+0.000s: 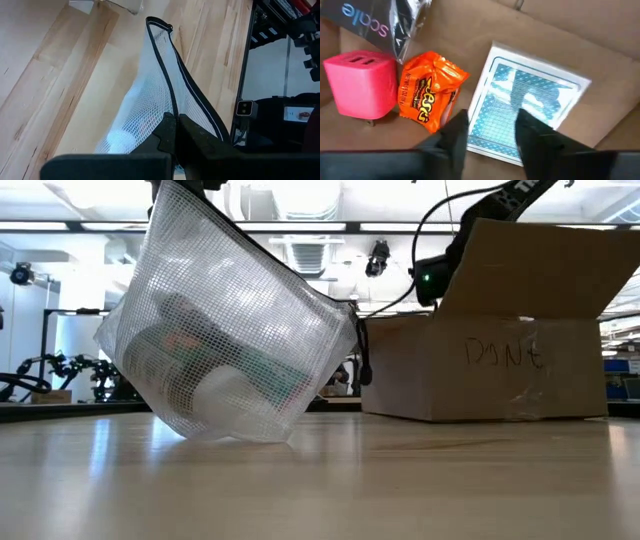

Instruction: Unpack boxes

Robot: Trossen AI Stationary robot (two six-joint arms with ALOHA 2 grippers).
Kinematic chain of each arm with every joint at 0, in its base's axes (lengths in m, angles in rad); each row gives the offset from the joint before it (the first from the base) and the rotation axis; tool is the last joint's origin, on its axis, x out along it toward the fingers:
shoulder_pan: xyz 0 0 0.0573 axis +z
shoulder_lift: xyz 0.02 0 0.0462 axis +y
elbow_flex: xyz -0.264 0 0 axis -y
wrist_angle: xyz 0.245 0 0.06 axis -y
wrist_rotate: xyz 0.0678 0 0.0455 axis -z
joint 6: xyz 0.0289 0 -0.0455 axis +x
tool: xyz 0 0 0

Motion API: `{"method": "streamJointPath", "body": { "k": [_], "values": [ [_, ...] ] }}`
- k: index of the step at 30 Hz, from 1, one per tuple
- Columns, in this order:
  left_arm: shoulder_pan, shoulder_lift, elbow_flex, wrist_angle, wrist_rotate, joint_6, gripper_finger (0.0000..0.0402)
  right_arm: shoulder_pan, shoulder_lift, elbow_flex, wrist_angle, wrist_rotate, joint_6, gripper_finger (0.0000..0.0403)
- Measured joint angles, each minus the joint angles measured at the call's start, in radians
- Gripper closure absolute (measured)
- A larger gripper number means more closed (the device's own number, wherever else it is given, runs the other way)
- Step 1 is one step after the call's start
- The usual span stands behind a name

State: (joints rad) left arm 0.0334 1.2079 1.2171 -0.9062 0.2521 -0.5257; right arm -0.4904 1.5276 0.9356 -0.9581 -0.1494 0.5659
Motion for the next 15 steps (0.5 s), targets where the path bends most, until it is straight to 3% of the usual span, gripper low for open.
{"method": "streamJointPath", "body": {
  "k": [8, 15],
  "values": [
    [0.0, 0.0, 0.0, 0.0, 0.001, 0.0, 0.0402, 0.0, 0.014, -0.001, 0.005, 0.048, 0.047, 0.0074],
    [0.0, 0.0, 0.0, 0.0, 0.02, -0.006, 0.0402, 0.0, 0.063, -0.001, 0.027, 0.059, 0.066, 0.001]
  ]
}}
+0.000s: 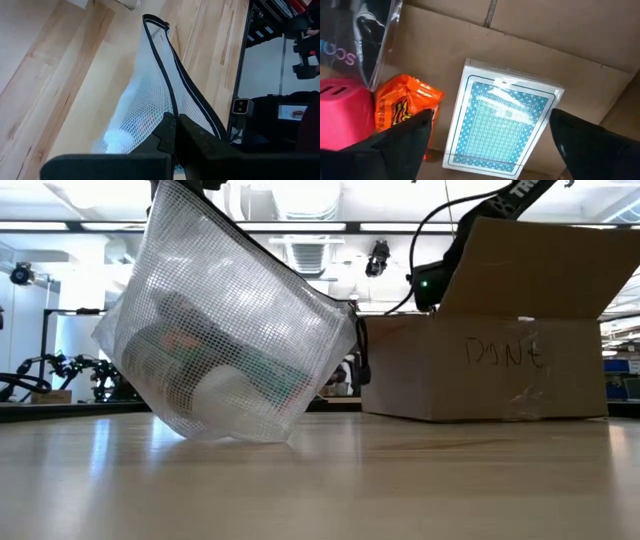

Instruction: Unpack boxes

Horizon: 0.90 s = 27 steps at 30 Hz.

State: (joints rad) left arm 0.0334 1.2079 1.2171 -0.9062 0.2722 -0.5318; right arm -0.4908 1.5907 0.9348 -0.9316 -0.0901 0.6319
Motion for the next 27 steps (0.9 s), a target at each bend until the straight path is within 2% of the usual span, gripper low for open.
{"method": "streamJointPath", "body": {
  "k": [6, 11, 14, 19, 27],
  "values": [
    [0.0, 0.0, 0.0, 0.0, 0.001, -0.007, 0.0402, 0.0, 0.064, 0.0, 0.043, 0.011, -0.002, 0.0008],
    [0.0, 0.0, 0.0, 0.0, 0.007, -0.013, 0.0402, -0.001, 0.119, 0.005, 0.055, -0.035, -0.011, 0.0013],
    [0.0, 0.0, 0.0, 0.0, 0.007, -0.019, 0.0402, -0.001, 0.121, 0.006, 0.058, -0.047, -0.025, 0.0038],
    [0.0, 0.0, 0.0, 0.0, 0.007, -0.02, 0.0402, 0.0, 0.094, 0.019, 0.054, -0.046, -0.032, 0.0114],
    [0.001, 0.0, 0.0, 0.0, 0.007, -0.013, 0.0402, 0.0, 0.014, 0.069, 0.03, -0.048, -0.022, 0.0115]
  ]
}}
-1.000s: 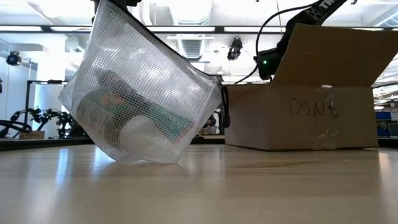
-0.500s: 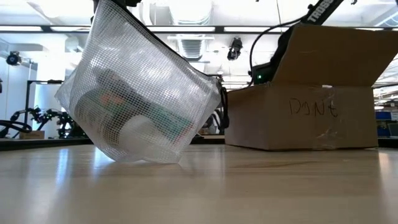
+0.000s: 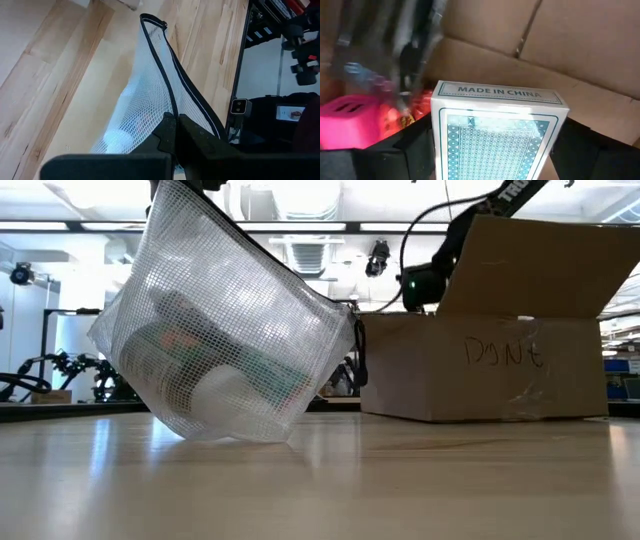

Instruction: Unpack boxes

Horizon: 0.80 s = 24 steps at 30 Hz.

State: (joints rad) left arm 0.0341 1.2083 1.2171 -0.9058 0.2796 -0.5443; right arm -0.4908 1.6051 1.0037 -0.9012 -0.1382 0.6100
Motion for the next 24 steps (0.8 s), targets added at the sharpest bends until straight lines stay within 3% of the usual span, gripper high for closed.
{"method": "streamJointPath", "body": {
  "k": [12, 24],
  "values": [
    [0.0, 0.0, 0.0, 0.0, 0.0, 0.001, 0.0402, 0.009, -0.188, 0.185, -0.02, 0.0, 0.027, 0.0115],
    [0.0, 0.0, 0.0, 0.0, 0.0, 0.003, 0.0402, 0.129, -0.16, 0.459, 0.322, -0.1, 0.032, 0.0115]
  ]
}}
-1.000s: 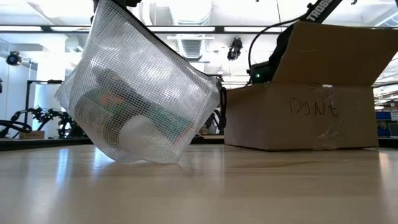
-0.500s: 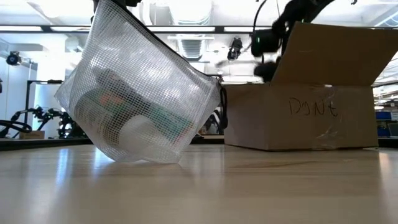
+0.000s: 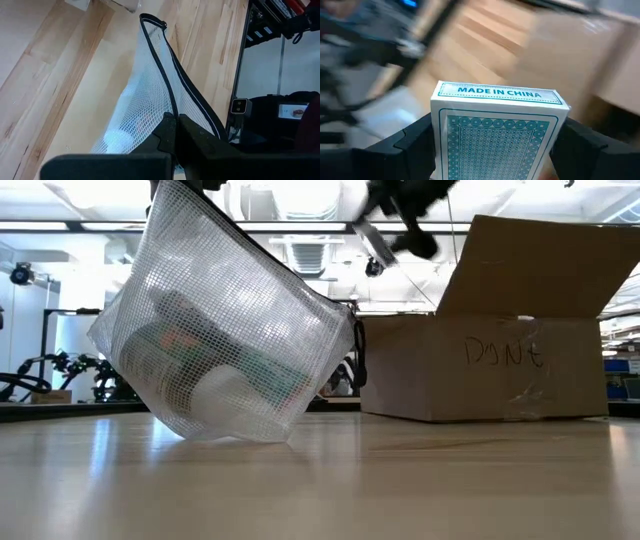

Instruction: Unpack boxes

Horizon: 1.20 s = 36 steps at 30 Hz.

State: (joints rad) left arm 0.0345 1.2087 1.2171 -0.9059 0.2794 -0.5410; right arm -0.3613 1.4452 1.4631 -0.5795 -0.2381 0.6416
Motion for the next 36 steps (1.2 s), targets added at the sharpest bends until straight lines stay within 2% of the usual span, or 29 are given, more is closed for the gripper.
{"method": "streamJointPath", "body": {
  "k": [4, 11, 19, 27, 36],
  "values": [
    [0.0, 0.0, 0.0, 0.0, -0.001, 0.0, 0.0402, 0.039, 0.029, 0.017, 0.117, -0.058, 0.014, 0.0115],
    [0.006, 0.0, 0.0, 0.0, -0.008, -0.035, 0.0402, 0.118, 0.11, 0.017, 0.237, -0.06, 0.014, 0.0115],
    [0.007, -0.006, 0.0, 0.0, -0.031, -0.107, 0.0402, 0.221, 0.184, 0.016, 0.52, -0.06, -0.01, 0.0115],
    [0.039, -0.06, 0.0, 0.0, -0.035, -0.104, 0.0402, 0.292, 0.246, 0.016, 0.583, -0.08, -0.17, 0.0115],
    [0.076, -0.11, 0.0, 0.0, -0.038, -0.105, 0.0402, 0.325, 0.311, 0.016, 0.774, -0.081, -0.17, 0.0115]
  ]
}}
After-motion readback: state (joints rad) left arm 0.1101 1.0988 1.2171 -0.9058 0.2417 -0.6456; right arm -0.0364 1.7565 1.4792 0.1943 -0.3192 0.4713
